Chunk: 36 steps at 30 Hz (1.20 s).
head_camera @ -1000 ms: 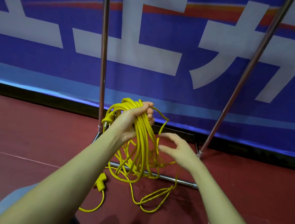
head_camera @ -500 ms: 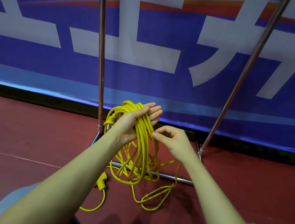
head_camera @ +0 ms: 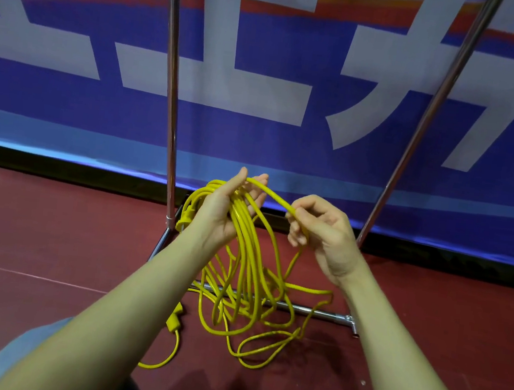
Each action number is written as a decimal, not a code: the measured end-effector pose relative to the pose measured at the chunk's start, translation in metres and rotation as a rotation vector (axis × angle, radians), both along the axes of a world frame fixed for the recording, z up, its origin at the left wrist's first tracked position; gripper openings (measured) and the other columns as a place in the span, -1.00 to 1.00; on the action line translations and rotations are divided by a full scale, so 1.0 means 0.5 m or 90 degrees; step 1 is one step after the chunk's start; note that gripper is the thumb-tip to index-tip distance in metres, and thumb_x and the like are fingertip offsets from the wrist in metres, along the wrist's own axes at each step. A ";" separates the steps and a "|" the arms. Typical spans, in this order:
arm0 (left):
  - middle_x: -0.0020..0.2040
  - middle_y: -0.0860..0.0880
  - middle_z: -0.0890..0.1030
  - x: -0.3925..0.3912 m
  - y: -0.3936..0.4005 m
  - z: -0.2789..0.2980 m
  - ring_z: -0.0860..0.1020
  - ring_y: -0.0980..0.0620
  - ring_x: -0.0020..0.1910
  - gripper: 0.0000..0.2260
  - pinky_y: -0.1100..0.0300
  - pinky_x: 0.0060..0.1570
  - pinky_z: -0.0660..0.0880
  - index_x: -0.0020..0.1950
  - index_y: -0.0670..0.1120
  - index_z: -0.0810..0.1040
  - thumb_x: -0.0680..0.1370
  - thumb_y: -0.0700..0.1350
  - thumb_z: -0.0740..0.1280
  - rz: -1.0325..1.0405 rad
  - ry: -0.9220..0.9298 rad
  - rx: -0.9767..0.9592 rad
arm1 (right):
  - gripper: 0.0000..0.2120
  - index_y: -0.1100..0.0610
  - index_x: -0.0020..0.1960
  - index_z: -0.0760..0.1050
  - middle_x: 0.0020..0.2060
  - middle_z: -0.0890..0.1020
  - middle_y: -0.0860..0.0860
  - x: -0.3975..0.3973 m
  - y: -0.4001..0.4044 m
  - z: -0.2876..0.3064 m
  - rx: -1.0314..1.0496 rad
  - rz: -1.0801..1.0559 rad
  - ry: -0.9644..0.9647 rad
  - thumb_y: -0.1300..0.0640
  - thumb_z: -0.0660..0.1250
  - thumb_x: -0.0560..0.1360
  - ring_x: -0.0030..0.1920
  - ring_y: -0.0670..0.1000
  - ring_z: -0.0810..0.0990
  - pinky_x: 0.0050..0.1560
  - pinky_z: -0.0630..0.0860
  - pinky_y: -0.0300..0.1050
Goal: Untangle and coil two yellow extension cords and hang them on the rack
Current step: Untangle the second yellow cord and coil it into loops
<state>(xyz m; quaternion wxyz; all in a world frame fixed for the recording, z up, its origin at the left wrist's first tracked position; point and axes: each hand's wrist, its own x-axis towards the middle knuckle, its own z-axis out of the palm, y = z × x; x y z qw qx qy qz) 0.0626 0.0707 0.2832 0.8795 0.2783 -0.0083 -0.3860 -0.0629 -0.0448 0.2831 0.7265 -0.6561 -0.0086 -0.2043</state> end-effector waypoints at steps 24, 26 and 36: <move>-0.63 0.09 0.21 0.009 0.041 0.031 0.20 0.20 -0.70 -0.73 0.38 -0.62 0.13 -0.36 -0.10 0.46 0.52 -0.04 0.22 -0.073 -0.118 -0.058 | -0.72 0.21 -0.32 0.51 -0.44 0.55 -0.01 -0.015 -0.066 -0.122 -0.240 -0.113 0.285 0.18 0.27 0.56 -0.38 -0.20 0.49 -0.24 0.38 -0.37; -0.64 0.09 0.20 0.011 0.048 0.031 0.19 0.20 -0.71 -0.72 0.38 -0.61 0.11 -0.38 -0.10 0.44 0.52 -0.05 0.23 -0.067 -0.114 -0.047 | -0.73 0.23 -0.32 0.51 -0.52 0.52 -0.04 -0.013 -0.060 -0.124 -0.150 -0.126 0.278 0.20 0.28 0.54 -0.46 -0.17 0.48 -0.34 0.41 -0.39; -0.27 0.01 0.66 0.005 0.061 0.037 0.38 0.17 -0.61 -0.78 0.34 -0.52 0.41 0.05 -0.18 0.56 0.48 -0.16 0.21 -0.023 -0.107 -0.073 | -0.75 0.20 -0.15 0.60 -0.55 0.16 -0.07 -0.015 -0.060 -0.106 -0.029 -0.166 0.237 0.01 0.30 0.49 -0.56 -0.13 0.07 -0.55 0.04 -0.31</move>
